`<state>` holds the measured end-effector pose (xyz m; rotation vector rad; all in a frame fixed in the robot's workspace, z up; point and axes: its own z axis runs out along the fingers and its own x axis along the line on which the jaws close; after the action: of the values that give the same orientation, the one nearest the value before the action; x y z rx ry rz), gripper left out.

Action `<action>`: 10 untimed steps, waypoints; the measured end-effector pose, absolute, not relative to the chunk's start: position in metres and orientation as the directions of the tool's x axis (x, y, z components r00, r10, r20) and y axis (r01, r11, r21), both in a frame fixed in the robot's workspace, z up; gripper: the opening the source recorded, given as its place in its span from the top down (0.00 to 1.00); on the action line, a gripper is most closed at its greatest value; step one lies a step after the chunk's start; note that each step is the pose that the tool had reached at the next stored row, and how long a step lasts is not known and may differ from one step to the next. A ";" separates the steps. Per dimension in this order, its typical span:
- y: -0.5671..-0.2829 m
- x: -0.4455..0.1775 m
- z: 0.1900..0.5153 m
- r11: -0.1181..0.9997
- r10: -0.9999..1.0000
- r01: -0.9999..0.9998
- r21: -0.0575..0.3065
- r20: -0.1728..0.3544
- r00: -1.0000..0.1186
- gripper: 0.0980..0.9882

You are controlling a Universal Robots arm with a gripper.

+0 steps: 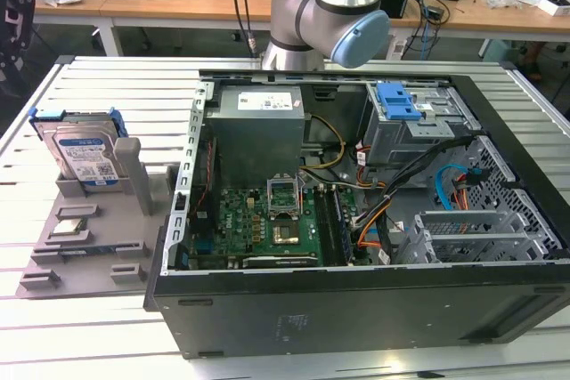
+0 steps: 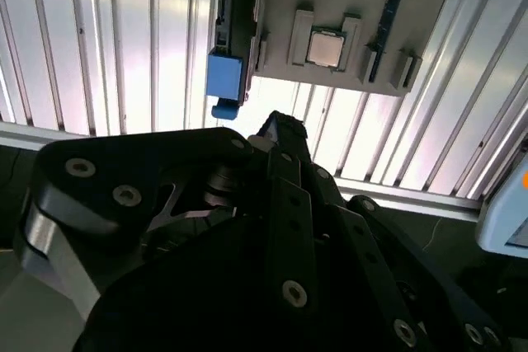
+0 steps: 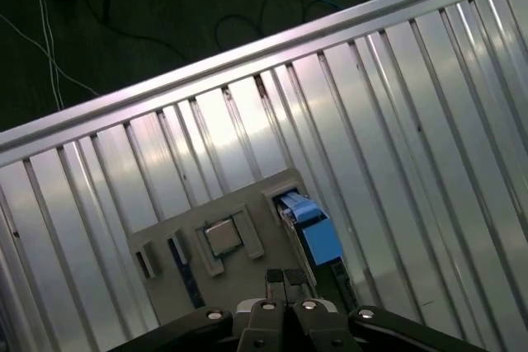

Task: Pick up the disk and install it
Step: 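Pick up the disk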

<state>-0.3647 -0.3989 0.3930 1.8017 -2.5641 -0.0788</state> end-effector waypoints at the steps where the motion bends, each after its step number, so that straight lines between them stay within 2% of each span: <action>1: -0.399 -0.365 0.393 0.330 -0.943 -0.943 0.045 -0.023 -0.332 0.99; 10: -0.399 -0.365 0.393 0.235 -0.972 -0.971 0.045 -0.023 -0.236 0.99</action>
<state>-0.3647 -0.3989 0.3931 1.9360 -2.4609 -0.0780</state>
